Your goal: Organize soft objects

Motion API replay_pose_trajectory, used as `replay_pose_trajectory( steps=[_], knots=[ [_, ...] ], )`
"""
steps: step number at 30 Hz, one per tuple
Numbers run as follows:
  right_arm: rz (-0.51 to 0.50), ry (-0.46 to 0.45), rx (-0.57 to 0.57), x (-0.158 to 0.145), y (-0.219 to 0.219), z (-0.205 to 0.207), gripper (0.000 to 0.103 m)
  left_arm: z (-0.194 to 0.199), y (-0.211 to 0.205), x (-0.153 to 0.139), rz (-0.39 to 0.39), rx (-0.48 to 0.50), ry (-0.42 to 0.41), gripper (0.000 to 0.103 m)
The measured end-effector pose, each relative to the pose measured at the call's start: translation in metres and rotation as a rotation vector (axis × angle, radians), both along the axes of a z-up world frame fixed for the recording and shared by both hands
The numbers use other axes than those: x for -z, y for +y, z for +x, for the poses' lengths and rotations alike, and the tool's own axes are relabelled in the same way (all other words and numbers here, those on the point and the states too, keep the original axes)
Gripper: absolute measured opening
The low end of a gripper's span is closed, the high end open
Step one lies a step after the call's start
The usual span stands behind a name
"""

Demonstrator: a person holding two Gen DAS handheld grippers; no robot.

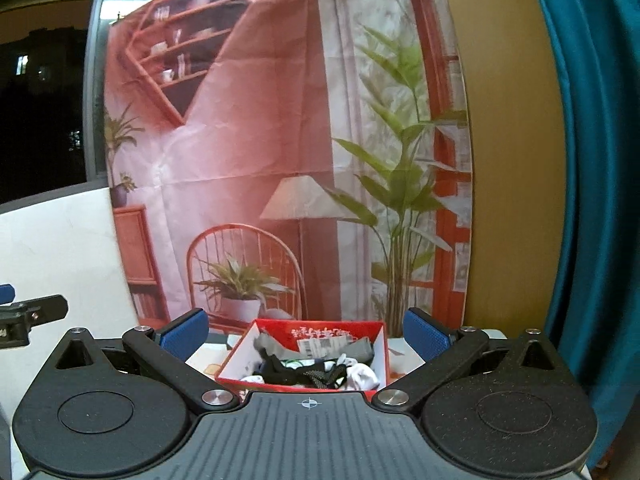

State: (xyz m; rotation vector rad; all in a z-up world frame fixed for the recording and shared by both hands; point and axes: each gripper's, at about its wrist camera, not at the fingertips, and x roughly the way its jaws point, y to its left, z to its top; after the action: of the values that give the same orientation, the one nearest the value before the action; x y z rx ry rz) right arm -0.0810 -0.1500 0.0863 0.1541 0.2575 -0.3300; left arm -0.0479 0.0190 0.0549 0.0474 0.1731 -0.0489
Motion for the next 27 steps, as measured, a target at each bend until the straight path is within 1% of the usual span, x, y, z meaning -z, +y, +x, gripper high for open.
replay_pose_trajectory(
  steps=[3,6,17,27],
  knots=[
    [-0.019,0.024,0.01,0.006,0.006,-0.005,0.103,-0.003,0.003,0.002,-0.012,-0.008,-0.002,0.103],
    [-0.024,0.04,0.022,0.01,0.007,-0.007,0.103,-0.001,0.0,0.003,-0.001,-0.011,-0.004,0.103],
    [-0.002,0.051,0.059,0.018,-0.002,-0.009,0.103,0.002,0.004,0.007,0.011,0.01,0.014,0.103],
    [-0.015,0.064,0.072,0.02,0.0,-0.008,0.103,0.005,0.007,0.011,0.014,0.021,0.025,0.103]
  ],
)
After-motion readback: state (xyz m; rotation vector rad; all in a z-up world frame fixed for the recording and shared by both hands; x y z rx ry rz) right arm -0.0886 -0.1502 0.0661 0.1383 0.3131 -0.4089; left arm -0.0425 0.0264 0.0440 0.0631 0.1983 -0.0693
